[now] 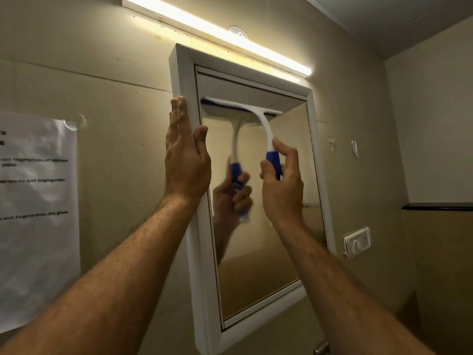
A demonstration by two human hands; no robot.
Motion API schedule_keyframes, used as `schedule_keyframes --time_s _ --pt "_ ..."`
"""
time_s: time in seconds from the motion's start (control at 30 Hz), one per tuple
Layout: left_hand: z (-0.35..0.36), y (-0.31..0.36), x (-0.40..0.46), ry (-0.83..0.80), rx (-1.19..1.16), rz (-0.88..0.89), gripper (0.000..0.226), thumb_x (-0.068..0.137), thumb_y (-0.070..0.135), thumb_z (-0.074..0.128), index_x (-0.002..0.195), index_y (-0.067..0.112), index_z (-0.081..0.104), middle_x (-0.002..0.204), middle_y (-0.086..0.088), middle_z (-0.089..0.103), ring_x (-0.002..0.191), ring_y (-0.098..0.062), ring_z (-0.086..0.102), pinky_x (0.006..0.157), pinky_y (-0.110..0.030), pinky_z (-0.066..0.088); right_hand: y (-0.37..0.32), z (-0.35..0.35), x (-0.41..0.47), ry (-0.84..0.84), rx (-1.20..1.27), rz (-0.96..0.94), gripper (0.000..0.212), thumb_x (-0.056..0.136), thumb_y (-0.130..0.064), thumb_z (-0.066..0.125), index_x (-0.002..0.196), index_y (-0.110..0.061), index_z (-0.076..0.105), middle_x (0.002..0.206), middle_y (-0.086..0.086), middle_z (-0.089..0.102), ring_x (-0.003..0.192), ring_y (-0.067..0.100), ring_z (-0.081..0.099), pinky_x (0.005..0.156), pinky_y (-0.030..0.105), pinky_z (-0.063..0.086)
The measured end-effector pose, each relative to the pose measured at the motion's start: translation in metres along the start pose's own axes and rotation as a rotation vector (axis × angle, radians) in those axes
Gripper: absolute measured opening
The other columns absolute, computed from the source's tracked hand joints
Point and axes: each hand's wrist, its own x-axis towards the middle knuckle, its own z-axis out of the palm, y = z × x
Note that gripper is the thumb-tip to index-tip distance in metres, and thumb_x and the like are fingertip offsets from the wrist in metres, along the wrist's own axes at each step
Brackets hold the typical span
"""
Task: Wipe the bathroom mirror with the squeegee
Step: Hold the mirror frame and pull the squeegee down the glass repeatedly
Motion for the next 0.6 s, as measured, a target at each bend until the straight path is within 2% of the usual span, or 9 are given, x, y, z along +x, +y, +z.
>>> schedule_keyframes --time_s 0.1,0.17,0.27,0.37,0.43,0.5,0.53,0.6 --pt "0.0 0.002 0.0 0.006 0.006 -0.012 0.056 0.104 0.029 0.033 0.154 0.016 0.011 0.161 -0.002 0.009 0.147 -0.018 0.012 0.112 -0.029 0.013 0.005 -0.002 -0.011 0.015 0.0 0.014 0.04 0.097 -0.022 0.054 0.132 -0.038 0.042 0.122 -0.002 0.06 0.099 0.009 0.064 0.073 0.012 0.055" --pt "-0.001 0.002 0.001 0.006 0.004 -0.014 0.056 0.104 0.029 0.033 0.153 0.017 0.011 0.161 -0.002 0.009 0.147 -0.019 0.012 0.112 -0.029 0.014 -0.001 0.002 -0.003 0.033 0.005 -0.005 0.04 0.097 -0.021 0.054 0.133 -0.034 0.042 0.12 0.001 0.06 0.096 0.006 0.063 0.069 0.01 0.053" --pt "-0.001 0.001 0.0 -0.005 0.002 -0.009 0.057 0.103 0.031 0.033 0.153 0.017 0.01 0.161 -0.002 0.008 0.147 -0.018 0.012 0.11 -0.028 0.013 -0.019 0.012 0.019 0.08 0.03 -0.061 0.038 0.097 -0.019 0.054 0.133 -0.029 0.043 0.101 -0.008 0.059 0.083 -0.012 0.059 0.063 0.006 0.048" --pt "-0.001 0.001 -0.001 -0.018 -0.004 -0.013 0.059 0.101 0.035 0.032 0.153 0.018 0.01 0.161 -0.002 0.008 0.147 -0.019 0.012 0.111 -0.032 0.016 -0.032 0.022 0.035 0.071 0.039 -0.064 0.037 0.098 -0.02 0.054 0.132 -0.028 0.044 0.093 -0.02 0.054 0.076 -0.008 0.061 0.057 0.009 0.048" --pt "-0.001 0.002 -0.001 -0.017 -0.001 -0.014 0.06 0.1 0.036 0.031 0.153 0.018 0.01 0.161 -0.003 0.008 0.147 -0.02 0.013 0.113 -0.036 0.017 -0.031 0.023 0.035 0.058 0.04 -0.032 0.037 0.098 -0.021 0.054 0.133 -0.029 0.044 0.1 -0.016 0.056 0.077 -0.001 0.062 0.059 0.011 0.048" --pt "0.0 0.001 -0.001 -0.016 -0.005 -0.014 0.059 0.101 0.036 0.031 0.153 0.018 0.011 0.161 -0.002 0.008 0.147 -0.02 0.013 0.113 -0.035 0.017 -0.022 0.019 0.027 0.035 0.034 -0.019 0.037 0.097 -0.021 0.054 0.132 -0.032 0.044 0.105 -0.009 0.058 0.08 -0.003 0.062 0.058 0.008 0.049" --pt "0.0 0.001 -0.001 -0.016 -0.009 -0.015 0.059 0.101 0.036 0.031 0.153 0.019 0.01 0.161 -0.002 0.008 0.147 -0.02 0.012 0.112 -0.035 0.017 -0.017 0.015 0.022 0.027 0.023 -0.021 0.038 0.097 -0.02 0.055 0.132 -0.033 0.044 0.11 -0.005 0.059 0.083 -0.003 0.063 0.059 0.006 0.049" --pt "0.0 0.001 -0.001 -0.016 -0.016 -0.019 0.059 0.101 0.037 0.032 0.153 0.019 0.01 0.161 -0.001 0.008 0.147 -0.02 0.012 0.112 -0.034 0.016 -0.01 0.009 0.013 0.028 -0.005 -0.028 0.04 0.097 -0.021 0.056 0.132 -0.034 0.044 0.123 0.003 0.059 0.095 0.008 0.064 0.067 0.008 0.052"
